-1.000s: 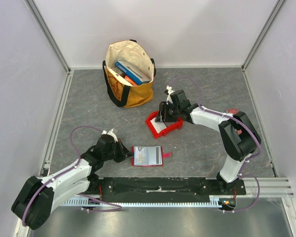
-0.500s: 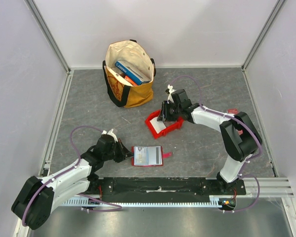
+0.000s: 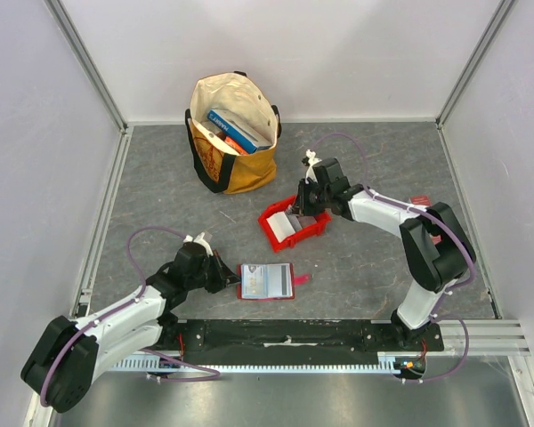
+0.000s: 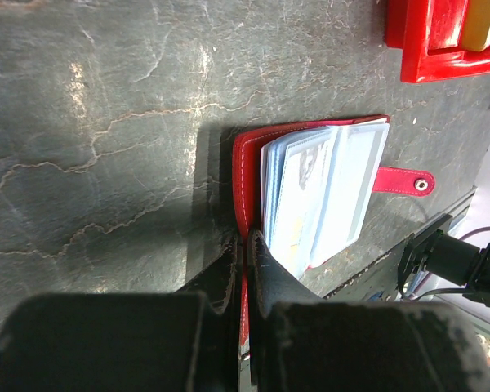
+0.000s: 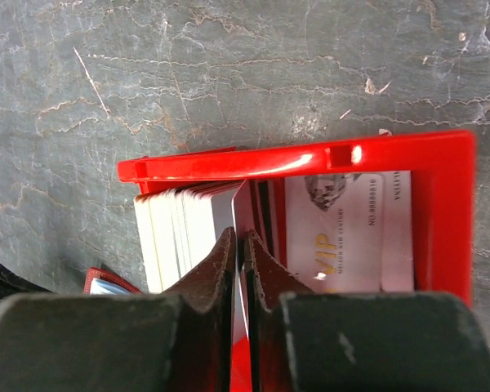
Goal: Put the credit cards into the card holder
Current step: Pick up the credit card from the storage box.
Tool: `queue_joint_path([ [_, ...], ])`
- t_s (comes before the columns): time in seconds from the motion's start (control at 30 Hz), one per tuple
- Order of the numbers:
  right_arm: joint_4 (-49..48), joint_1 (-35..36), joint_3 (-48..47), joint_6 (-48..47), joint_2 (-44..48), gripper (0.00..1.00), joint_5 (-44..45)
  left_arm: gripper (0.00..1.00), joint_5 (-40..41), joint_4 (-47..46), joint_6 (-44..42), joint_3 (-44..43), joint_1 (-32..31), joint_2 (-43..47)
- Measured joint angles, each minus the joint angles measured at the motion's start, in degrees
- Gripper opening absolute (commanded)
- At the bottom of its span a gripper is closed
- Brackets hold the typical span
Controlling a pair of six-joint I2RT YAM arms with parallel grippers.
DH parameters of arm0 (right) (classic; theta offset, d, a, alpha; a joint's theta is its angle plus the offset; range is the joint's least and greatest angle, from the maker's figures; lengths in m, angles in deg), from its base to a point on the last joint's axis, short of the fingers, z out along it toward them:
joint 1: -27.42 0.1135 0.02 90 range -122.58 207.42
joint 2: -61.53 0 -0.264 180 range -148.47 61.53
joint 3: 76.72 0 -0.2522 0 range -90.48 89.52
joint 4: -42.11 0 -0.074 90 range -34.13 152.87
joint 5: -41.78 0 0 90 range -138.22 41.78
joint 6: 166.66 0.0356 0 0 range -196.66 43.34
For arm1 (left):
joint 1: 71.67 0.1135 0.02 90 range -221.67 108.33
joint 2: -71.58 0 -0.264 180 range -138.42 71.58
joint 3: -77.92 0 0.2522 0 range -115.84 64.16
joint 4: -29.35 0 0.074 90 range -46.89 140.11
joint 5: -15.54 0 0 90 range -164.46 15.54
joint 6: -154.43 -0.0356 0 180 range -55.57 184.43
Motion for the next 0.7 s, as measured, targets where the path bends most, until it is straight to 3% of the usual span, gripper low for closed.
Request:
queue_joint_path([
  [0.17, 0.57, -0.04, -0.04, -1.29, 0.09, 0.0, 1.31, 0.02, 0.0, -0.02, 0.0, 0.0, 0.0, -0.07],
  [0.4, 7.04, 0.09, -4.44, -6.6, 1.7, 0.0, 5.84, 0.02, 0.0, -0.02, 0.0, 0.0, 0.0, -0.48],
  [0.7, 14.21, 0.44, -6.08, -13.09, 16.0, 0.0, 12.44, 0.02, -0.09, -0.46, 0.0, -0.11, 0.0, -0.76],
])
